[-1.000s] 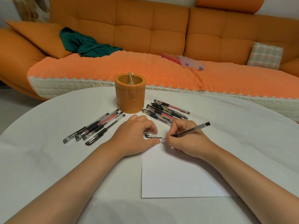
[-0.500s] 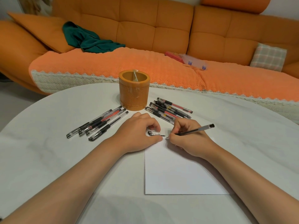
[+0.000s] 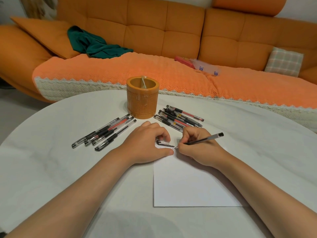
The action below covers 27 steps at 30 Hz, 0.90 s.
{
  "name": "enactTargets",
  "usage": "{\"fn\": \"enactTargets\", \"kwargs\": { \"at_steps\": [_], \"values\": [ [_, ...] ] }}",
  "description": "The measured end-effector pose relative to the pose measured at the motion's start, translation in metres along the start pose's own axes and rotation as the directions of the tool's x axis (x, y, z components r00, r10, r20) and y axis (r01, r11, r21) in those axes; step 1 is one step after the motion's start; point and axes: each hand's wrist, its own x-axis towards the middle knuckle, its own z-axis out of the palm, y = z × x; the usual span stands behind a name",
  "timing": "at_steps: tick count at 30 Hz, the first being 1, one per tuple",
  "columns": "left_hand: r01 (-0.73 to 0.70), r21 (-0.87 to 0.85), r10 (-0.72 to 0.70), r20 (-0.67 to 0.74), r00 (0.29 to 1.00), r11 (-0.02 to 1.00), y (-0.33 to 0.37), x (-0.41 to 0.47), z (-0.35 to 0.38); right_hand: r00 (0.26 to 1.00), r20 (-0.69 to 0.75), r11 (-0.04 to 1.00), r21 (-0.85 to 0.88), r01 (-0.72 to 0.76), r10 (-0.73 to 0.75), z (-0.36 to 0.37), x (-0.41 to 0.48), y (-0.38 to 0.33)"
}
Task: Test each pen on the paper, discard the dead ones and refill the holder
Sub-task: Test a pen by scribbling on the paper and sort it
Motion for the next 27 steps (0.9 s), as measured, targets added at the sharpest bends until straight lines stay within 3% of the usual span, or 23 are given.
{"fn": "enactTargets", "kwargs": {
  "at_steps": [27],
  "values": [
    [-0.001,-0.009,0.001,-0.015,1.0,1.0,-0.0018,-0.0006,0.0024,1.0,-0.008,1.0,-0.019,0.021,-0.021,0.0011,-0.0029,0.0002]
  ]
}}
